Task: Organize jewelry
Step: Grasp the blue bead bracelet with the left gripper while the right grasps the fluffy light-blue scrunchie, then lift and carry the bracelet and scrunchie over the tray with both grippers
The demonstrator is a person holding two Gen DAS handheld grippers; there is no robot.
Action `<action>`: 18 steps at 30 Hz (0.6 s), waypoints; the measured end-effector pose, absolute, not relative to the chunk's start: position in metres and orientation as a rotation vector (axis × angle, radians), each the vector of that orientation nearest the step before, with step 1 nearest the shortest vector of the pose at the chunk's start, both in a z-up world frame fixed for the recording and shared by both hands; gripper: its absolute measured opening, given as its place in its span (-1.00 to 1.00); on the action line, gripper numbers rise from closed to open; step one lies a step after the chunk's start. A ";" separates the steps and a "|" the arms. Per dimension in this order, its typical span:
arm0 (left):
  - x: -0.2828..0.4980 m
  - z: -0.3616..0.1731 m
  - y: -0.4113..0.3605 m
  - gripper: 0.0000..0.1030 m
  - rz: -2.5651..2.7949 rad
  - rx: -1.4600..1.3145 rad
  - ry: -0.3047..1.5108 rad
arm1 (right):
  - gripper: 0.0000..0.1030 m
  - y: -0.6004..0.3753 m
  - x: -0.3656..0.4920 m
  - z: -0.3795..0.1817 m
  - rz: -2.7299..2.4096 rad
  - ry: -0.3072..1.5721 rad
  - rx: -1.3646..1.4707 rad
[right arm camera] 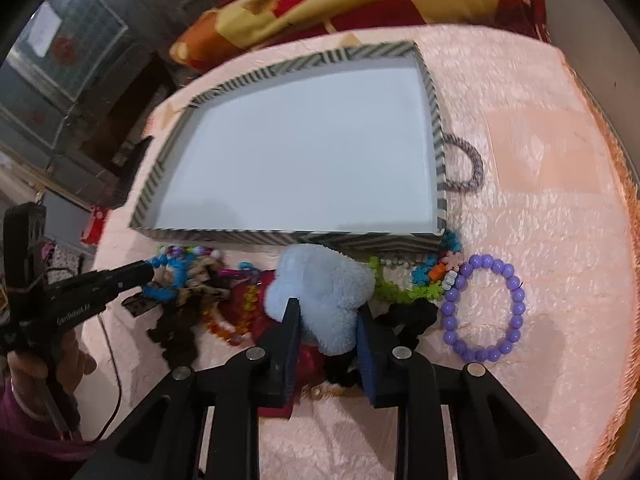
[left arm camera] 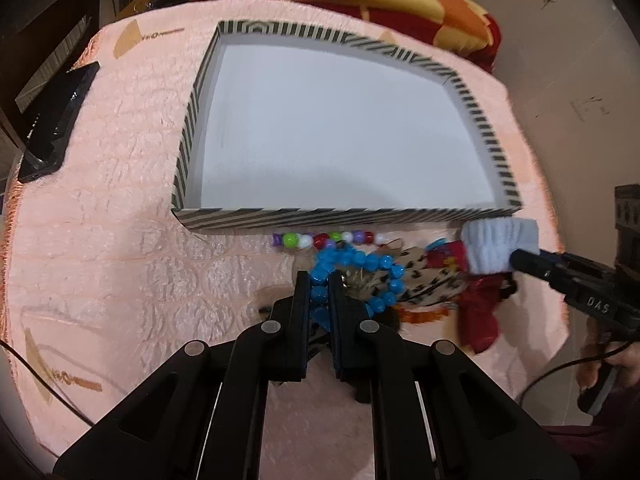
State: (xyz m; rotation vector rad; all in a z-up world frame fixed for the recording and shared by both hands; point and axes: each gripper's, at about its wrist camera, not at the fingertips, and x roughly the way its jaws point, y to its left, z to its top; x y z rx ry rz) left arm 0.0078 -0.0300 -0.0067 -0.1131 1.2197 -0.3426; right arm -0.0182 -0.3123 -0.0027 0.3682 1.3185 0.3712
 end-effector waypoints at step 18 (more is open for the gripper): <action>0.008 0.058 -0.012 -0.86 -0.381 -0.136 1.137 | -0.54 -0.317 -0.009 0.055 0.474 1.202 0.461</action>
